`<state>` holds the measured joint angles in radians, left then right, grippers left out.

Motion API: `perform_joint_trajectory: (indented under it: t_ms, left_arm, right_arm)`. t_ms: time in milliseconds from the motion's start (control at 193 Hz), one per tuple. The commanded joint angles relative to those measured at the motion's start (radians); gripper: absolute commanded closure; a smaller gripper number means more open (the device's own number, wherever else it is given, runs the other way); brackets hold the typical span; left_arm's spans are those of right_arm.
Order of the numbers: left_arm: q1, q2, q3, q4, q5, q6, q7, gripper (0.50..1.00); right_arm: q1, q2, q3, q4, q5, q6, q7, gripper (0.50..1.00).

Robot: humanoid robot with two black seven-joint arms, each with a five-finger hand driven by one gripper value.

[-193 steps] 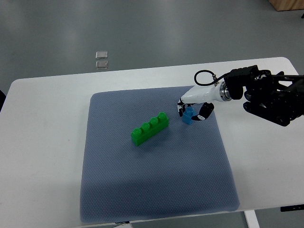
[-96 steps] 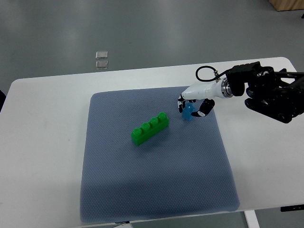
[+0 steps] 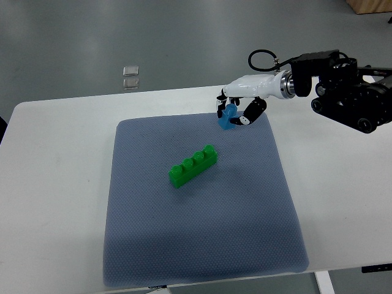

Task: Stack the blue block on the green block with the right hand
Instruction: 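Lift the blue block with the right hand off the mat, then carry the blue block over the green block and press it down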

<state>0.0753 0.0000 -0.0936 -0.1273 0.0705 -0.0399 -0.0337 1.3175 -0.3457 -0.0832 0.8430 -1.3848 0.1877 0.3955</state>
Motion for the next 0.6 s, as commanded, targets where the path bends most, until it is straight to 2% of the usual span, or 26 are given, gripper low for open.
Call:
perform_joint_trajectory:
  t_ms: [0,47,259,415,596]
  left_arm:
    - [0.000,0.000,0.000,0.000,0.000,0.000,0.000,0.500]
    - [0.000,0.000,0.000,0.000,0.000,0.000,0.000,0.500]
    - [0.000,0.000,0.000,0.000,0.000,0.000,0.000,0.500]
    - [0.000,0.000,0.000,0.000,0.000,0.000,0.000,0.500]
    - [0.000,0.000,0.000,0.000,0.000,0.000,0.000,0.500]
  right_arm:
    - [0.002,0.017,0.000,0.019,0.003,-0.004,-0.023,0.948]
    - [0.000,0.021,0.000,0.034,0.003,-0.011,-0.040,0.948]
    - [-0.006,0.017,-0.001,0.096,0.000,-0.027,-0.033,0.948]
    - [-0.003,0.008,-0.010,0.177,-0.031,-0.099,-0.004,0.946]
    - [-0.014,0.021,-0.017,0.180,-0.165,-0.182,0.025,0.948]
